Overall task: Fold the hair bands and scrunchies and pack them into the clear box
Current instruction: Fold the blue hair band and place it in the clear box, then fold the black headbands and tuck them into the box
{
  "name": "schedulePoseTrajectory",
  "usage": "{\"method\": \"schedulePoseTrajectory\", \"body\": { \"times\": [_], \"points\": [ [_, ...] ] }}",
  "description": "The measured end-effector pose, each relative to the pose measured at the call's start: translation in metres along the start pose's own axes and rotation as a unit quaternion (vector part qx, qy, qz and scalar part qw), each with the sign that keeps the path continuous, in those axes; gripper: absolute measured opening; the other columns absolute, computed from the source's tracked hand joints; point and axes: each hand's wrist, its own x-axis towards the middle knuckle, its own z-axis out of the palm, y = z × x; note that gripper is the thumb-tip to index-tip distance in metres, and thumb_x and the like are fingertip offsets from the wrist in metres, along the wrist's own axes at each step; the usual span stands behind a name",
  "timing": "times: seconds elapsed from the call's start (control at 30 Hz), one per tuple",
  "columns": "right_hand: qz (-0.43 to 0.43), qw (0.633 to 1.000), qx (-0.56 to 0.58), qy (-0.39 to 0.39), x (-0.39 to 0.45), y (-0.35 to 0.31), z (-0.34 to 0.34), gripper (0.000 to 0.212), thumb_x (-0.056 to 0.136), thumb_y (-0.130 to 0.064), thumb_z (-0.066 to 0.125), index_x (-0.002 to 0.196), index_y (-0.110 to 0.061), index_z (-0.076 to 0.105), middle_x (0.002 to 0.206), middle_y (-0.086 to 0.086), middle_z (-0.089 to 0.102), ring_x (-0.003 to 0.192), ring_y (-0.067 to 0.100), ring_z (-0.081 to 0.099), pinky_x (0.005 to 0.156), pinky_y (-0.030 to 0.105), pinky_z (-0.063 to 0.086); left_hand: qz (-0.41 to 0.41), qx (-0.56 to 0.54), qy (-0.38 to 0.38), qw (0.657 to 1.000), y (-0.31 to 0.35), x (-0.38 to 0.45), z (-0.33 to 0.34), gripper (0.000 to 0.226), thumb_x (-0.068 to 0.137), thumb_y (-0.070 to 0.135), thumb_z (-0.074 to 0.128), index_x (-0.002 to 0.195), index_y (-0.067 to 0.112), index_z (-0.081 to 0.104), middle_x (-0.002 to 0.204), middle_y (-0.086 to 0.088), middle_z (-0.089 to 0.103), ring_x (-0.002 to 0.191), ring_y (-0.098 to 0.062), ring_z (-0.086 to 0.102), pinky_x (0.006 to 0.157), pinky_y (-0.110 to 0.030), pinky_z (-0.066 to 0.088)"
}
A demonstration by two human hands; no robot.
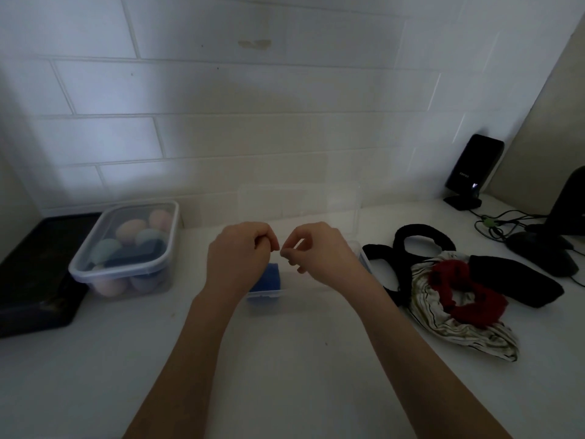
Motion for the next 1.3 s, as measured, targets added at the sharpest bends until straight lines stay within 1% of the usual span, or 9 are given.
{"method": "schedulePoseTrajectory", "body": {
  "times": [0.27,0.43,0.6,0.73,0.83,0.97,1.07,1.13,1.3],
  "points": [
    [-0.013,0.991,0.114,0.072,-0.017,0.015,-0.050,0.004,0.083,-0.011,0.068,0.081,-0.008,0.070,0.068,0.008,0.069,0.050,0.006,0.063,0.048,0.013,0.046,0.034,0.084,-0.055,0.994,0.023,-0.002,-0.001,0.029,0.084,0.010,0.045,0.078,0.026,0.069,0.091,0.006,0.070,0.082,-0.017,0.059,0.069,-0.030,0.046],
    [0.032,0.986,0.087,0.140,-0.034,0.056,-0.095,0.006,0.084,-0.012,0.068,0.088,-0.009,0.070,0.077,0.009,0.072,0.056,0.010,0.064,0.051,0.014,0.051,0.100,0.039,-0.102,0.989,0.063,-0.008,0.016,0.026,0.086,0.012,0.046,0.093,0.027,0.066,0.101,0.008,0.065,0.094,-0.015,0.056,0.074,-0.026,0.038],
    [0.074,0.990,-0.101,-0.061,-0.044,0.077,-0.118,0.018,0.087,-0.009,0.058,0.086,-0.023,0.071,0.096,-0.003,0.072,0.091,0.011,0.066,0.088,0.030,0.054,0.139,0.007,-0.155,0.978,0.089,-0.007,0.039,0.026,0.085,0.012,0.046,0.097,0.026,0.064,0.098,0.008,0.059,0.094,-0.013,0.053,0.073,-0.025,0.035],
    [0.089,0.959,-0.203,-0.177,-0.045,0.069,-0.111,0.028,0.091,-0.014,0.049,0.104,-0.026,0.071,0.097,-0.010,0.067,0.079,0.004,0.058,0.067,0.008,0.044,0.133,0.018,-0.161,0.978,0.092,-0.006,0.048,0.026,0.086,0.012,0.045,0.095,0.025,0.066,0.100,0.007,0.062,0.093,-0.014,0.054,0.072,-0.024,0.034],
    [0.097,0.935,-0.228,-0.252,-0.041,0.067,-0.110,0.031,0.092,-0.025,0.050,0.120,-0.026,0.063,0.107,-0.010,0.061,0.092,0.006,0.054,0.078,0.015,0.039,0.129,0.012,-0.158,0.979,0.087,-0.010,0.050,0.025,0.087,0.012,0.046,0.093,0.024,0.067,0.097,0.007,0.064,0.090,-0.014,0.056,0.070,-0.024,0.035],
    [0.095,0.930,-0.234,-0.267,-0.037,0.071,-0.111,0.030,0.086,-0.035,0.061,0.115,-0.028,0.063,0.095,-0.014,0.058,0.084,0.004,0.053,0.071,0.015,0.040,0.125,0.025,-0.156,0.979,0.080,-0.008,0.051,0.026,0.087,0.010,0.046,0.092,0.022,0.068,0.096,0.007,0.064,0.089,-0.014,0.057,0.071,-0.025,0.038],
    [0.065,0.943,-0.241,-0.222,-0.033,0.077,-0.106,0.018,0.083,-0.035,0.067,0.096,-0.022,0.067,0.083,-0.011,0.063,0.075,0.006,0.057,0.067,0.018,0.044,0.122,0.020,-0.144,0.982,0.078,-0.007,0.051,0.026,0.087,0.010,0.046,0.091,0.023,0.067,0.094,0.008,0.064,0.087,-0.014,0.057,0.070,-0.025,0.038],
    [0.028,0.964,-0.226,-0.133,-0.028,0.081,-0.108,0.013,0.085,-0.033,0.065,0.089,-0.020,0.065,0.083,-0.006,0.065,0.078,0.011,0.059,0.069,0.021,0.045,0.119,0.002,-0.144,0.982,0.077,-0.007,0.054,0.027,0.086,0.008,0.046,0.093,0.023,0.067,0.098,0.008,0.065,0.088,-0.014,0.057,0.072,-0.025,0.040],
    [-0.015,0.992,0.069,0.103,-0.026,0.068,-0.115,0.013,0.088,-0.021,0.064,0.087,-0.008,0.066,0.071,0.010,0.068,0.061,0.015,0.060,0.058,0.028,0.050,0.131,-0.052,-0.163,0.977,0.072,-0.009,0.059,0.035,0.085,0.009,0.049,0.114,0.026,0.059,0.114,0.008,0.062,0.099,-0.012,0.057,0.085,-0.030,0.048]
  ]
}}
